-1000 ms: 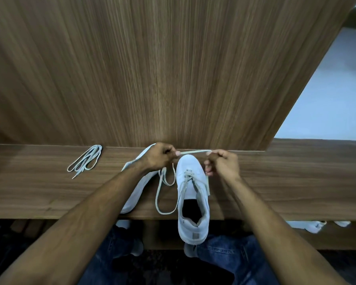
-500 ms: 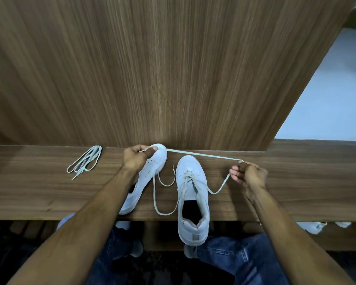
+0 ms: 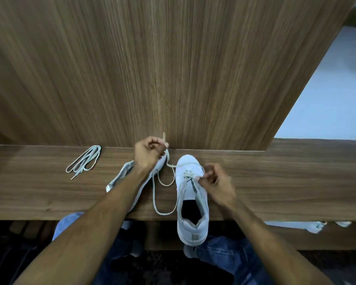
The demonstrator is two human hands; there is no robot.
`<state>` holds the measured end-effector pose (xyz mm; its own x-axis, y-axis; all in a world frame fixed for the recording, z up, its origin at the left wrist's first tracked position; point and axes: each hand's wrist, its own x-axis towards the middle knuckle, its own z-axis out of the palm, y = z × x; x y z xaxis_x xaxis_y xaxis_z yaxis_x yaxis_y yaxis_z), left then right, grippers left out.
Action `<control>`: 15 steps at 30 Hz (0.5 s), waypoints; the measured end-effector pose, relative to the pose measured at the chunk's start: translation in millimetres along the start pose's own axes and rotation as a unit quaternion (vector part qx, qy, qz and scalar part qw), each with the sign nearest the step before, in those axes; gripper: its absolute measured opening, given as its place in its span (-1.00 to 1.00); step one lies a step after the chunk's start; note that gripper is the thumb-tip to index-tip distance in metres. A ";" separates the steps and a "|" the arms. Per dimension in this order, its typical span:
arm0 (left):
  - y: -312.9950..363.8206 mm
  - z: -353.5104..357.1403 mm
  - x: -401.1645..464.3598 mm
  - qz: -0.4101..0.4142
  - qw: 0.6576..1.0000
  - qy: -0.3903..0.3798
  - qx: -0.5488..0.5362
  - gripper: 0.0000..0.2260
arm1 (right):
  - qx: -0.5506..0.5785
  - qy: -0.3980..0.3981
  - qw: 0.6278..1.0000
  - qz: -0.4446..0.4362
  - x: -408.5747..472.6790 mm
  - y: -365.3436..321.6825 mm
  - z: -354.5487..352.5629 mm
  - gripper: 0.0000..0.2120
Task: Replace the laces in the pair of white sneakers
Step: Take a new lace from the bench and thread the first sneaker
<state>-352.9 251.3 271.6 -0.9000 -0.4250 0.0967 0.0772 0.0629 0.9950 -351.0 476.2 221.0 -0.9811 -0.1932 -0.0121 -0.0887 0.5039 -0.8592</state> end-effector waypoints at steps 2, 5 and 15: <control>-13.4 6.6 -6.2 0.027 0.994 -0.067 0.078 -0.95 | -0.099 -0.051 0.994 -0.014 -9.5 -2.9 13.3 -0.63; -33.0 15.2 -13.2 0.042 0.978 -0.127 0.162 -0.89 | -0.230 -0.031 0.972 -0.040 -11.4 0.1 29.2 -0.69; -41.8 35.5 -31.2 0.023 0.920 -0.267 0.287 -0.74 | 0.007 -0.012 0.996 0.094 6.4 16.8 27.4 -0.82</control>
<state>-343.3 294.0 226.1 -0.9956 0.0844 -0.0396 0.0192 0.6017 0.7985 -354.1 460.4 192.5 -0.9759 -0.1166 -0.1844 0.0978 0.5219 -0.8474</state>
